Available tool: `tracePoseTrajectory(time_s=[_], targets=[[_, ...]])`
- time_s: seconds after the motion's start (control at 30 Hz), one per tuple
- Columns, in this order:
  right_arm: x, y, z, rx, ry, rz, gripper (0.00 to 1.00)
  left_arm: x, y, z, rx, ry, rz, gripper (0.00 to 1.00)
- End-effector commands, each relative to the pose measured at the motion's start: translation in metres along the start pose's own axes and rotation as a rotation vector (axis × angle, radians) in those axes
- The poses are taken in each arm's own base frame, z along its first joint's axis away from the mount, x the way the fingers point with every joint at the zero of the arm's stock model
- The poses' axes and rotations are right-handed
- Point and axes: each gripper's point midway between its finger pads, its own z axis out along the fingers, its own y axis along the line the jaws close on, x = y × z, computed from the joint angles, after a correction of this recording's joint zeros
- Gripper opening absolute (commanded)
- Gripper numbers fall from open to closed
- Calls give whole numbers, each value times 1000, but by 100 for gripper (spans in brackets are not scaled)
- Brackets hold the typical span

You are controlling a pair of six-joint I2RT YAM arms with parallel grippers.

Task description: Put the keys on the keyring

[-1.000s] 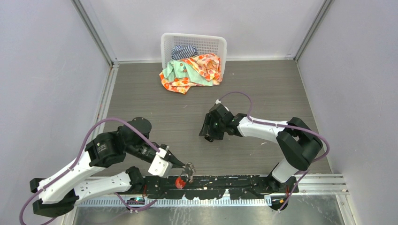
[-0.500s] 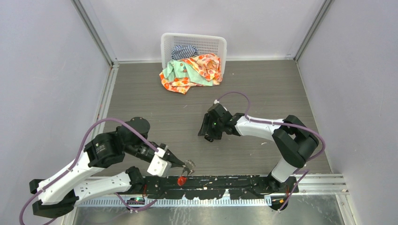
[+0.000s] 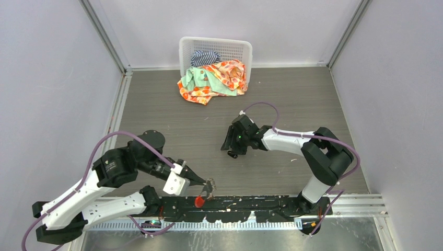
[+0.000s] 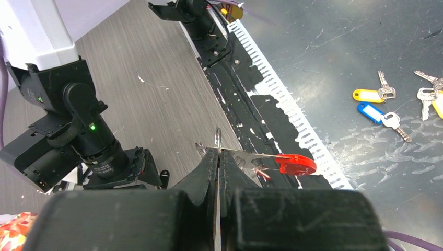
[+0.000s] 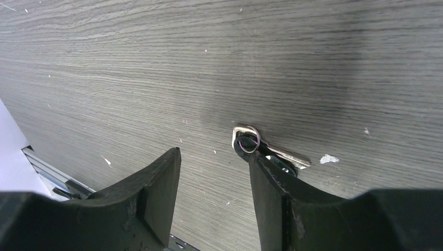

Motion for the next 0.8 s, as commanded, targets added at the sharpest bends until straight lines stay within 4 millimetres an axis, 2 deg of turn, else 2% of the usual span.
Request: tracePoseTrajectory(time_s=[0.0,0.13,0.5,0.63,0.77], targets=[[-5,6,0,-29,-19,14,56,-19,7,-4,-29,-66,50,0],[-4,6,0,-29,-17,14,56,-20,8,-5,-35,-70,50,0],[4,-12,14,22,2,25,54,-22,9,-6,-42,-78,44,0],[2,-15,14,39,-9,20,50,-23,9,-6,-42,-81,42,0],[-3,-18,11,70,-30,9,41,-24,10,-6,-46,-85,42,0]])
